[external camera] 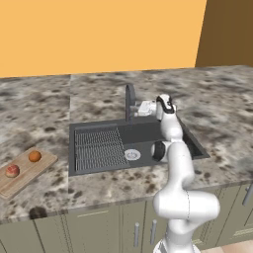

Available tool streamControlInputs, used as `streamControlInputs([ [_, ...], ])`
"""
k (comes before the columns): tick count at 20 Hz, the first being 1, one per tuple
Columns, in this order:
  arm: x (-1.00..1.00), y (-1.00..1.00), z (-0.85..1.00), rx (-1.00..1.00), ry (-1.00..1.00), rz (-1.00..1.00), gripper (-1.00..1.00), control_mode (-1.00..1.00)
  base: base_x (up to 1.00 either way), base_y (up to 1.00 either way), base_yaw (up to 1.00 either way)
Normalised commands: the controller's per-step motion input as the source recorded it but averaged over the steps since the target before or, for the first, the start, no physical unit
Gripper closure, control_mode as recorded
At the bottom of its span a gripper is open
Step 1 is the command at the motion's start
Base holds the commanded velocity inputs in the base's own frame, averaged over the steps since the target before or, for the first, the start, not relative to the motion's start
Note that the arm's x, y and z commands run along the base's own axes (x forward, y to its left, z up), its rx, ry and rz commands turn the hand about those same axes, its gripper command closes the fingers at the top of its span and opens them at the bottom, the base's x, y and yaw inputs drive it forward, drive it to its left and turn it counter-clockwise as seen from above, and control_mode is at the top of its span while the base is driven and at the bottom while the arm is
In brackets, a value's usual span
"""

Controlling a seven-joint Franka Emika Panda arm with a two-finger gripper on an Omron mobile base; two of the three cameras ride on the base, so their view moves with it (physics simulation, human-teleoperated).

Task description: Pick the tangerine, peach from the sink and place them on the cutting board to airdry. Then turn off the sink faucet.

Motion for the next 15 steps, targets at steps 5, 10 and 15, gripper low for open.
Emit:
streamControlInputs([
  [5,0.54,0.52,0.0,0.0,0.0,0.23,-1.0,-1.0,0.0,0.0,0.0],
  [10,0.51,0.34,-0.01,0.0,0.0,0.42,-1.0,-1.0,0.0,0.0,0.0],
  [15,0.39,0.13,0.0,0.0,0.0,0.43,-1.0,-1.0,0.0,0.0,0.0],
])
